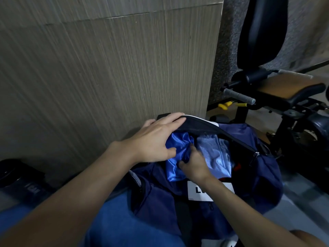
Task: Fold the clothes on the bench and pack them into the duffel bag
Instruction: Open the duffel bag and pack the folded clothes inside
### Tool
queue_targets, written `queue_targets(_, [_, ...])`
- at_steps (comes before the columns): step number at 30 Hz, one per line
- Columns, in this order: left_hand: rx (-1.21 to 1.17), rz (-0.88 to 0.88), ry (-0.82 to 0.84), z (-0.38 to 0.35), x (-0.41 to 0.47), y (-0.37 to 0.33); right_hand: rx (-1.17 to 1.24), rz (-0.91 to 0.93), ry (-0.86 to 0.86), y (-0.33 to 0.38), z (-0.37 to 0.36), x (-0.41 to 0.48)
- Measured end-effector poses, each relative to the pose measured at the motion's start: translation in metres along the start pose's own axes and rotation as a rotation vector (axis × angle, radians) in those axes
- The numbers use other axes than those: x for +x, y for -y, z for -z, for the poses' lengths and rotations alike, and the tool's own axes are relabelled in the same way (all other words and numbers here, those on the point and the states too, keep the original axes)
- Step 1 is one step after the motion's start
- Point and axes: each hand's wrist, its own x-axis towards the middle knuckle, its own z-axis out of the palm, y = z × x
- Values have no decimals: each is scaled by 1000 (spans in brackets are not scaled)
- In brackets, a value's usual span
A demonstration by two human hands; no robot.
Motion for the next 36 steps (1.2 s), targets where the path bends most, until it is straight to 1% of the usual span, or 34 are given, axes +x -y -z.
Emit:
queue_targets(2, [13, -1, -9, 2, -1, 0, 44, 21, 38, 1, 3, 4])
queue_targets(4, [22, -4, -1, 2, -3, 0, -32, 101, 25, -3, 6, 1])
queue_targets(5, [30, -6, 7, 2, -4, 0, -146, 182, -46, -6, 7, -2])
queue_targets(7, [54, -16, 21, 1, -5, 1, -399, 424, -219, -10, 9, -9])
queue_targets(8, [63, -22, 26, 0, -6, 2, -453, 535, -226, -10, 11, -9])
queue_targets(9, [66, -27, 31, 0, -6, 3, -481, 604, -155, -6, 13, -9])
queue_targets(10, [67, -32, 37, 1, -7, 4, -517, 626, -42, -3, 14, -7])
queue_targets(11, [68, -34, 46, 1, -8, 4, -584, 604, 74, -1, 14, -4])
queue_targets(12, [72, -36, 57, 1, -9, 5, -668, 564, 155, 0, 12, 0])
queue_targets(13, [77, -37, 65, 1, -10, 4, -753, 525, 202, -1, 10, 4])
queue_targets(16, [74, -44, 72, 1, -11, 5, -904, 416, 274, -4, 3, 15])
queue_targets(22, [46, -54, 46, -1, -11, 9, -875, 320, 339, -3, -15, 41])
queue_targets(26, [59, -51, 42, 0, -11, 14, -819, 312, 334, 1, -22, 45])
queue_targets(30, [71, -49, 51, 1, -17, 20, -838, 385, 245, -6, -21, 24])
queue_targets(36, [46, -20, 67, -14, -32, 32, -840, 349, 220, -18, -26, 17])
